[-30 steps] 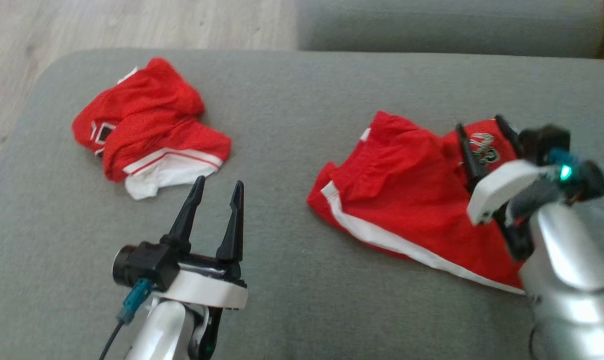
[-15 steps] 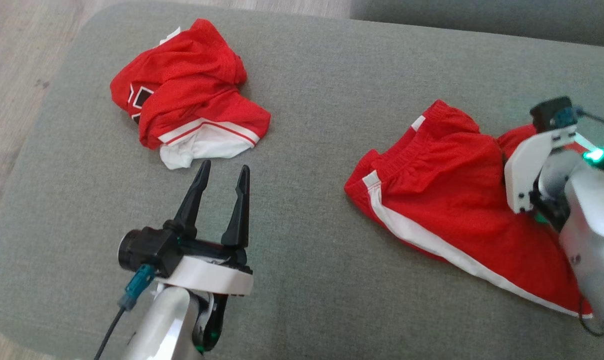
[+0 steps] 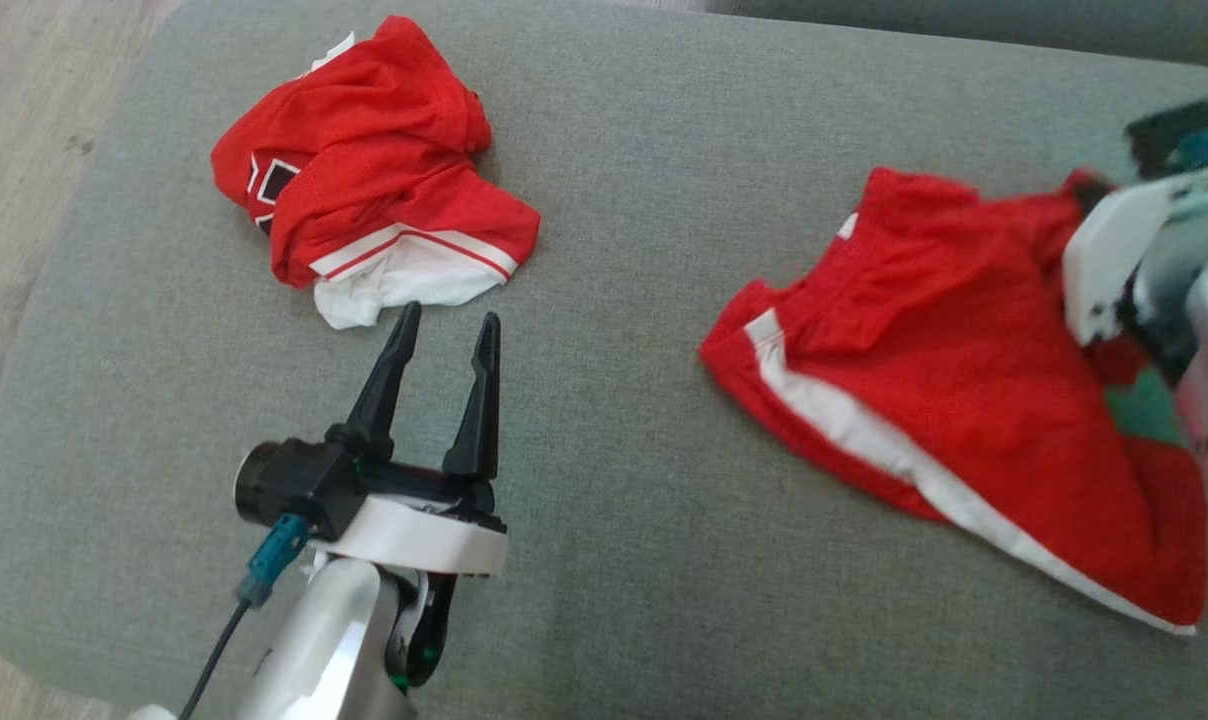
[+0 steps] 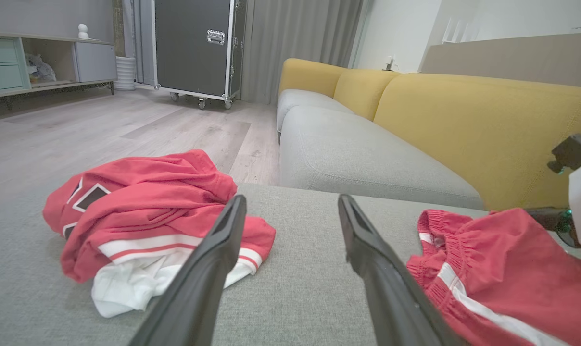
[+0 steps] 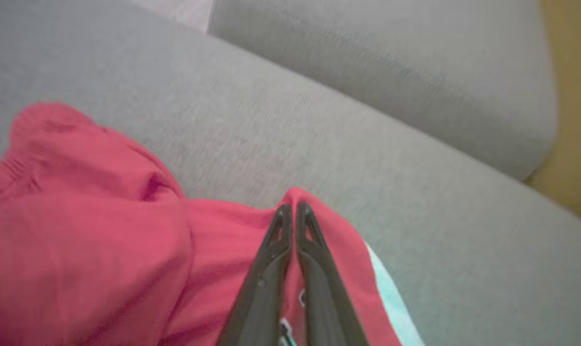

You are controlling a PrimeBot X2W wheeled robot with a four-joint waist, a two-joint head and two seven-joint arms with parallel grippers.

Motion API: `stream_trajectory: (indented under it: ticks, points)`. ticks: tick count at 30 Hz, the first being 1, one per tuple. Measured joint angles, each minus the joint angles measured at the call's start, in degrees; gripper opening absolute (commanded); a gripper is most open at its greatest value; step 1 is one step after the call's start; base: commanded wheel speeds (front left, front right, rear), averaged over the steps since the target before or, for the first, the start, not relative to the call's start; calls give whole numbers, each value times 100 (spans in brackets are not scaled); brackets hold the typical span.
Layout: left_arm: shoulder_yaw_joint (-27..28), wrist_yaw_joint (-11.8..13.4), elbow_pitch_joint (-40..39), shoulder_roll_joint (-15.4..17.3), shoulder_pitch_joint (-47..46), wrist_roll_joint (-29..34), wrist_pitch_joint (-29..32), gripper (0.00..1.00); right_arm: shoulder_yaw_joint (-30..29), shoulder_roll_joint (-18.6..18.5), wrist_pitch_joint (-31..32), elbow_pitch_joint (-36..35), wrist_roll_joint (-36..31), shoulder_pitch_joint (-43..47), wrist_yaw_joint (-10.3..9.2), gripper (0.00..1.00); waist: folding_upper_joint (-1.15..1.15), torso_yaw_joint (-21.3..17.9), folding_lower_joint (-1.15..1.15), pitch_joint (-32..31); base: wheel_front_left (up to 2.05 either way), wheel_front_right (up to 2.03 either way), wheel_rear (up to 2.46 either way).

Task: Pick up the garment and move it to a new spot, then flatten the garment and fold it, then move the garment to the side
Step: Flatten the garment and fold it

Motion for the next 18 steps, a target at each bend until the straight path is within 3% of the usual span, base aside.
stream_trajectory:
  ticks: [14, 15, 16, 18]
  points:
    - [-102, 0, -35, -4, -158, -89, 0, 100, -377, -90, -1254, 659, -1084, -1079, 0, 0, 0, 102, 0, 134, 0, 0, 0]
    - [-102, 1, -35, -4, -159, -89, 0, 100, -405, -67, -1324, 724, -1127, -1087, 0, 54, 0, 99, 0, 136, 0, 0, 0]
    - [-101, 2, -34, -5, -159, -89, 0, 100, -469, -31, -1367, 808, -1144, -1088, 0, 100, 0, 91, 0, 135, 0, 0, 0]
    - [-88, 18, -34, -5, -159, -88, 0, 100, -548, 67, -1439, 965, -1165, -1085, 0, 100, 0, 50, 0, 125, 0, 0, 0]
